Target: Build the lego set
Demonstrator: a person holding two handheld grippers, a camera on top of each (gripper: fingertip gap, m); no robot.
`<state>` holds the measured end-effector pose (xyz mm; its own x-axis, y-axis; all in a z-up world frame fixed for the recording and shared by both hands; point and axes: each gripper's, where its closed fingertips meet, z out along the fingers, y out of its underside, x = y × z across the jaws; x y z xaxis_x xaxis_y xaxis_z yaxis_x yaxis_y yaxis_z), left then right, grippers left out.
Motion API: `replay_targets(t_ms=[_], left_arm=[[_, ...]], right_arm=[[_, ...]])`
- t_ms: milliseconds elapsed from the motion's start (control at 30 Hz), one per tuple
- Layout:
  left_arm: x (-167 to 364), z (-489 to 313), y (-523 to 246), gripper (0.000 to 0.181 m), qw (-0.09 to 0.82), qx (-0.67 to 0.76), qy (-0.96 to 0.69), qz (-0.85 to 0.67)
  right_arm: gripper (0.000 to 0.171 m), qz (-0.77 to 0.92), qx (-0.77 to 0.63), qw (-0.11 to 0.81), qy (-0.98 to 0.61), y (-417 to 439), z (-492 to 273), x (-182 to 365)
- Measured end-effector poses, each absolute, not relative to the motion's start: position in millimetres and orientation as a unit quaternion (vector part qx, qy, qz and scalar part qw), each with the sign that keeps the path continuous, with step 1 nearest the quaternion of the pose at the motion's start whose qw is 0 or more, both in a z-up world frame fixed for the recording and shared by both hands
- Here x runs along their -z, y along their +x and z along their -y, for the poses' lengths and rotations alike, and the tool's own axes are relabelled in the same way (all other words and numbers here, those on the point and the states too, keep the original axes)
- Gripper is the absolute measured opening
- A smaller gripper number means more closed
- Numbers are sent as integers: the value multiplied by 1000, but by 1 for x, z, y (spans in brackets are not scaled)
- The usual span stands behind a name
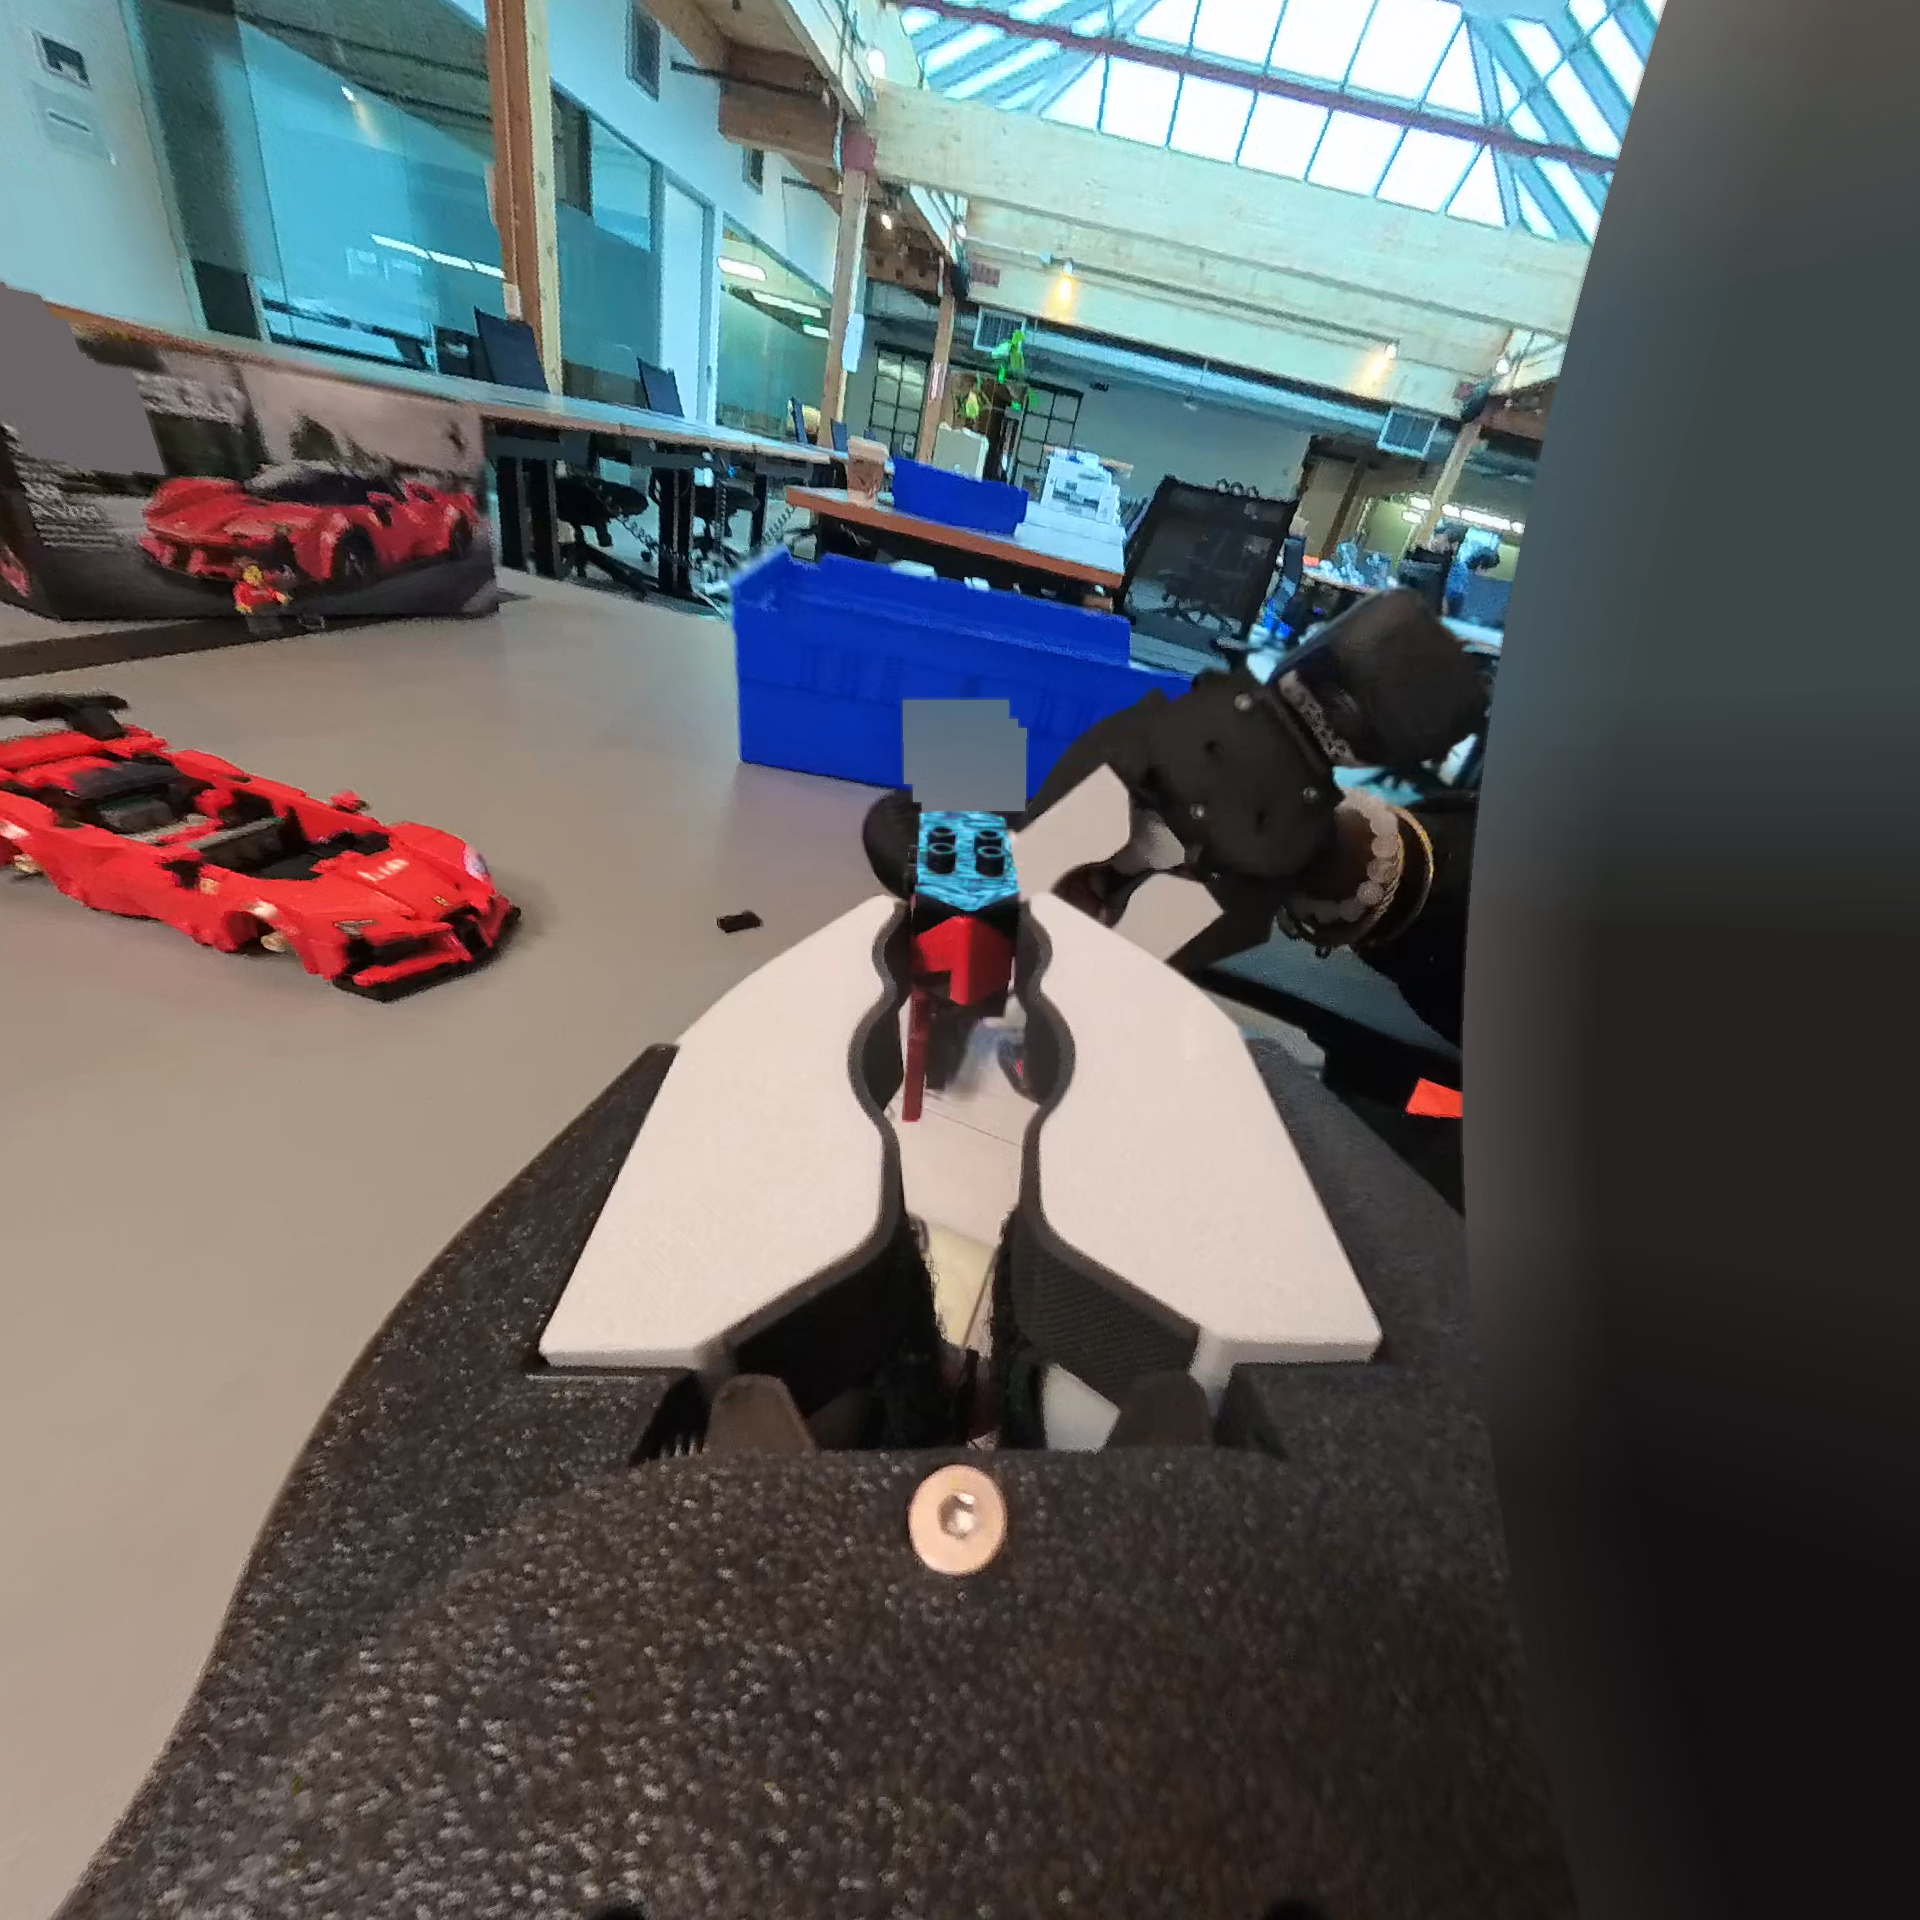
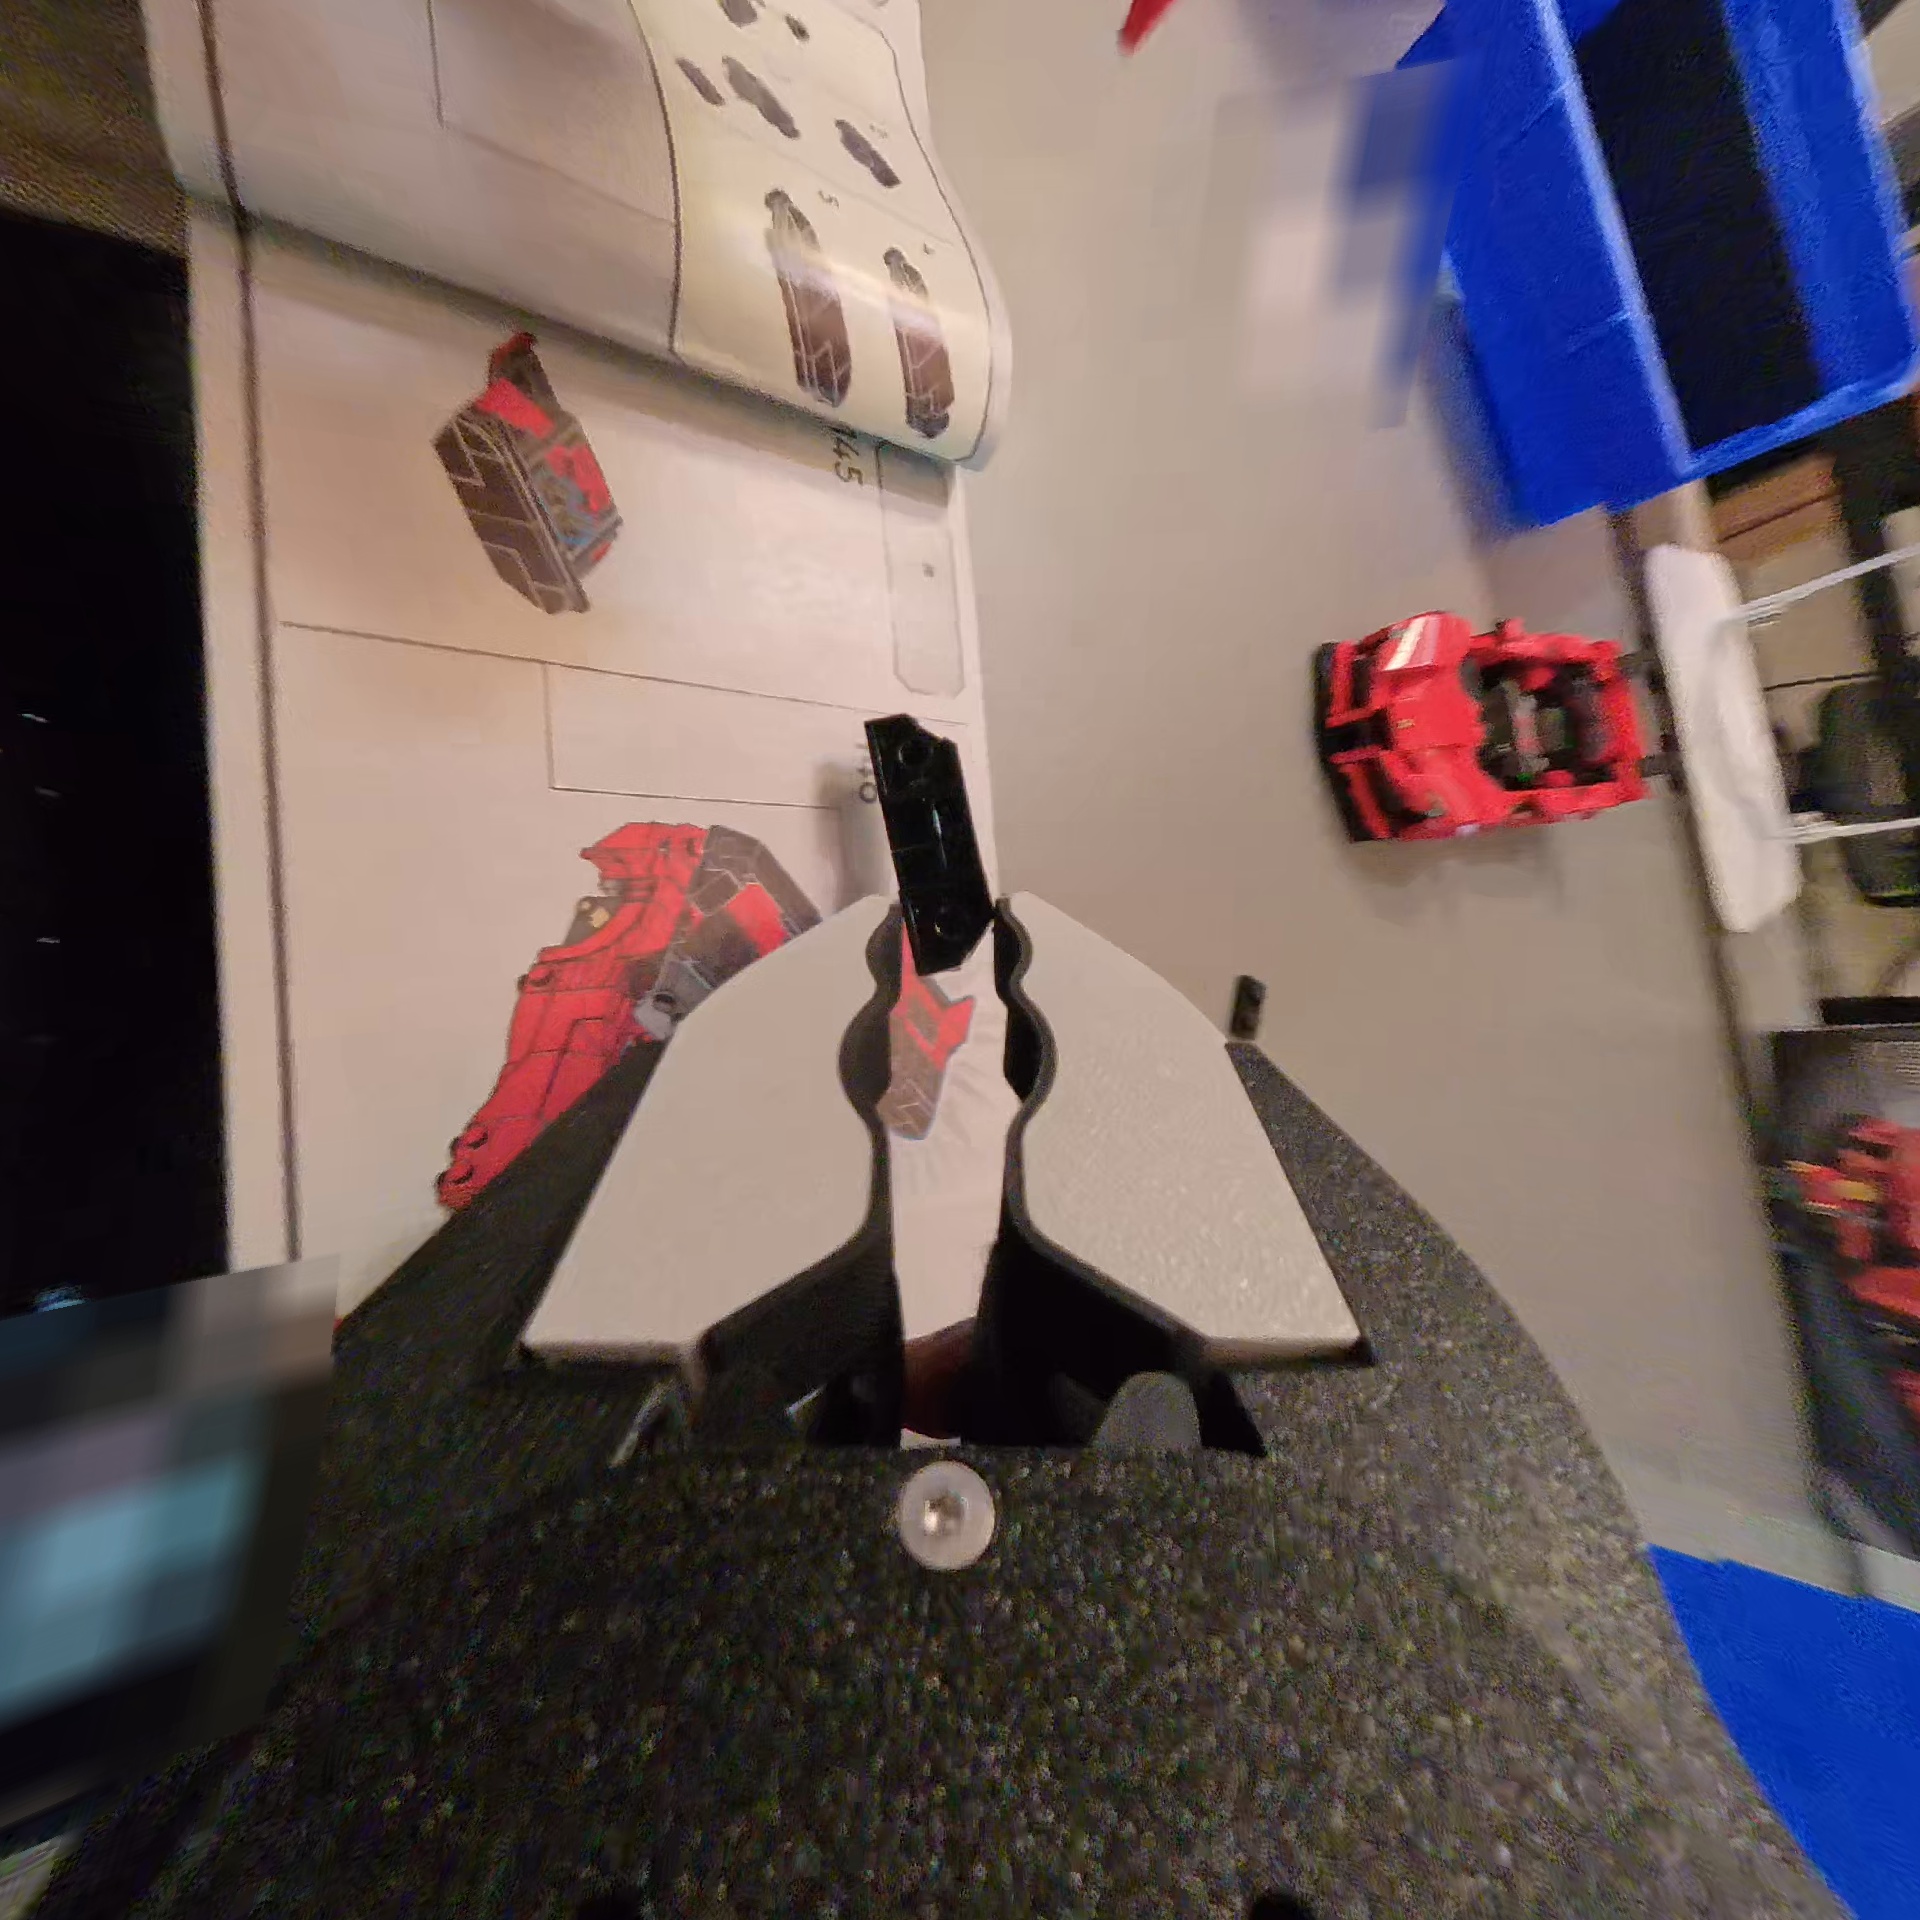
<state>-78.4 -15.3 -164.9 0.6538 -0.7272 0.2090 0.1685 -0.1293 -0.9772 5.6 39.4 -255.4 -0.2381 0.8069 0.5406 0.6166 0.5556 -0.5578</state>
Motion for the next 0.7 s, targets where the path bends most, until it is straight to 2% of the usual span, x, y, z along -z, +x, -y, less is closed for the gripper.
replay_targets(t_ms=[167, 267, 500, 700], left_arm=[[146, 17, -117, 19, 653, 293, -670, -194], [144, 20, -126, 19, 657, 280, -674, -192], [159, 17, -122, 19, 644, 296, -681, -183], [163, 16, -126, 19, 645, 293, -684, -177]], right_arm=[[16, 770, -239, 293, -514, 12, -26, 259], [16, 774, -263, 241, -524, 15, -22, 262], [17, 802, -237, 211, -506, 16, -23, 269], [30, 804, -241, 192, -509, 17, -24, 266]])
